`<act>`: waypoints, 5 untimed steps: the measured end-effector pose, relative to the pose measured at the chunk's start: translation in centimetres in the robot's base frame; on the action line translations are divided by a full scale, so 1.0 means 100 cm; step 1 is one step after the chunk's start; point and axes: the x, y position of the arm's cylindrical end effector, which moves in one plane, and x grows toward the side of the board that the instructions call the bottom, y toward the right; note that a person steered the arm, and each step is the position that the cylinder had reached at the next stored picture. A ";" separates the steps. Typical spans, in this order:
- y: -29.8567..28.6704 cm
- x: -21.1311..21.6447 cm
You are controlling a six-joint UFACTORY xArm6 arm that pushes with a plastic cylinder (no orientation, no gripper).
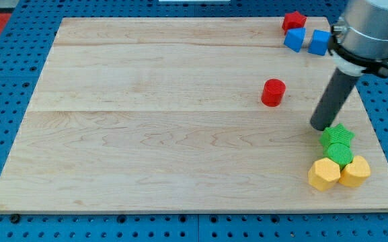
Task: Slightly move the red circle towards the bottom
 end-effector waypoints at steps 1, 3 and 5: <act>-0.040 -0.008; -0.106 -0.022; -0.108 -0.088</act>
